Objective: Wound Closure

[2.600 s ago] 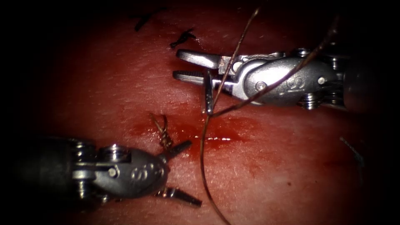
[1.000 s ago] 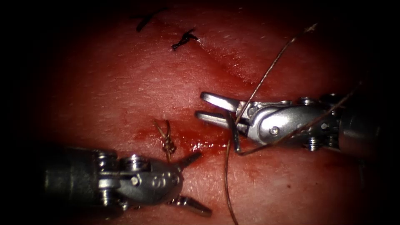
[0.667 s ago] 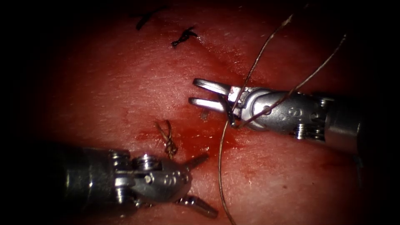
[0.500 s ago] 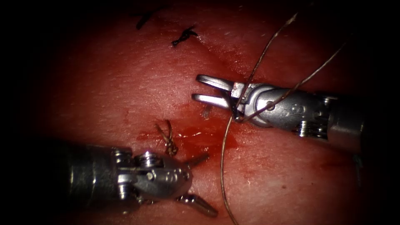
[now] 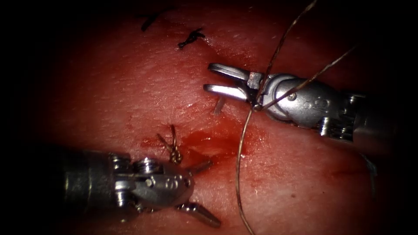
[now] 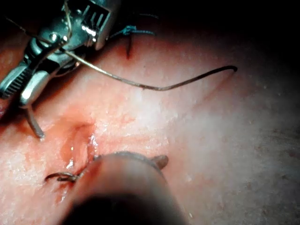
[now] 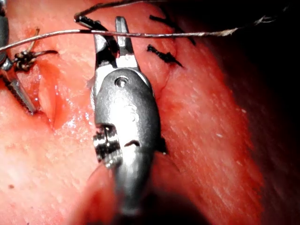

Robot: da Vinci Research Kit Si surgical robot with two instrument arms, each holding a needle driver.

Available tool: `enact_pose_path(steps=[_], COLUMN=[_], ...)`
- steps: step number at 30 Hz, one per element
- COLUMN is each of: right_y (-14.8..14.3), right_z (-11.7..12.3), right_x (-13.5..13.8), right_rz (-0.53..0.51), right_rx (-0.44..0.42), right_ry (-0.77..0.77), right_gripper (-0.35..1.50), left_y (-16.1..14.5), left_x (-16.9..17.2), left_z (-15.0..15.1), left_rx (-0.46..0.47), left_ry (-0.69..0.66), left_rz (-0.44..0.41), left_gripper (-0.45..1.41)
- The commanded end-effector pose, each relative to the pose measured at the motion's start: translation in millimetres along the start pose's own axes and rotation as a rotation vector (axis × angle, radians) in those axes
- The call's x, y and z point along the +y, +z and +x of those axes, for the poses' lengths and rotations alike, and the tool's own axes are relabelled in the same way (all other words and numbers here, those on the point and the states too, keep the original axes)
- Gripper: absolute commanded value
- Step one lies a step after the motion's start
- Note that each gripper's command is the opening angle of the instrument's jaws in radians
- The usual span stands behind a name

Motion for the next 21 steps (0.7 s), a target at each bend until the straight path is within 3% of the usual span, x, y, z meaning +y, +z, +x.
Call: enact_pose_path(steps=[1,9,13,16,21], right_y=[1.3,1.3,1.6,2.3,3.2], right_z=[-1.3,-3.1,-3.2,-3.5,-3.6], right_x=[-0.2,0.6,1.5,2.3,2.6], right_rz=[0.008,-0.002,0.005,-0.011,-0.036], right_rx=[-0.019,-0.048,-0.077,-0.097,-0.107], right_ry=[0.046,0.152,0.276,0.464,0.523], right_gripper=[-0.35,-0.35,-0.35,-0.35,-0.35], left_y=[0.5,0.1,-0.1,-0.1,-0.1], left_x=[0.1,0.0,0.0,0.0,0.0], left_z=[-0.3,0.0,0.2,0.2,0.2], left_rx=[-0.001,0.003,0.006,0.006,0.006], left_ry=[0.000,0.003,0.004,0.005,0.005], left_rz=[0.000,-0.002,-0.002,-0.005,-0.005], left_gripper=[0.78,0.78,0.78,0.78,0.78])
